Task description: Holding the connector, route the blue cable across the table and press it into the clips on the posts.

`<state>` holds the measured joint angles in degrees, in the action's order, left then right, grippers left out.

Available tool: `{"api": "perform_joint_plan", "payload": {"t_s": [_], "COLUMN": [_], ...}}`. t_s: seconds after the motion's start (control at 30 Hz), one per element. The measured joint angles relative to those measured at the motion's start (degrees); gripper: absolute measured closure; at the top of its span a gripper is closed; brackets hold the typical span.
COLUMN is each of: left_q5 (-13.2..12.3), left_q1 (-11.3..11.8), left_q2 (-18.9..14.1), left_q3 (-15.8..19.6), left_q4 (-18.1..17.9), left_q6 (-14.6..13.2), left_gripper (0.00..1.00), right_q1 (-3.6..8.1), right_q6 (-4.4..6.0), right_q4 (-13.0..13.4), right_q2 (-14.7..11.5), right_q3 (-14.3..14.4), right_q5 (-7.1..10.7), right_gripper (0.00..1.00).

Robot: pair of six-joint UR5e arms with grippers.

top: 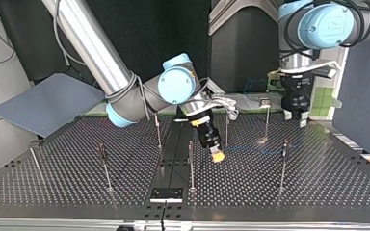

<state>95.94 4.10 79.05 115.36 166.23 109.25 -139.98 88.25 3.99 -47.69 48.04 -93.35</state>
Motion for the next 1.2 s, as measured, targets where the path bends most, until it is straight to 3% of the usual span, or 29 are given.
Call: {"api": "perform_joint_plan", "payload": {"t_s": [0.23, 0.53, 0.9, 1.2], "left_q5": [-1.6, -5.7, -6.0, -5.4], "left_q1": [-1.2, -2.4, -3.7, -4.6], "left_q2": [-0.7, 2.5, 2.7, 6.2], "left_q3": [0.0, -1.2, -3.7, -5.7], "left_q4": [-0.5, -4.3, -6.5, -7.5], "left_q6": [-3.1, -4.0, -3.6, -4.6], "left_gripper": [0.00, 0.00, 0.00, 0.00], "right_q1": [-0.04, 0.01, 0.12, 0.11], "right_q6": [0.16, 0.18, 0.18, 0.18], "right_q4": [-0.1, -0.1, -0.1, -0.1], "right_q2": [0.0, 0.0, 0.0, 0.0], "right_q3": [0.0, 0.0, 0.0, 0.0], "right_q5": [0.01, 0.00, -0.04, -0.03], "right_gripper": [1.00, 1.00, 1.00, 1.00]}}
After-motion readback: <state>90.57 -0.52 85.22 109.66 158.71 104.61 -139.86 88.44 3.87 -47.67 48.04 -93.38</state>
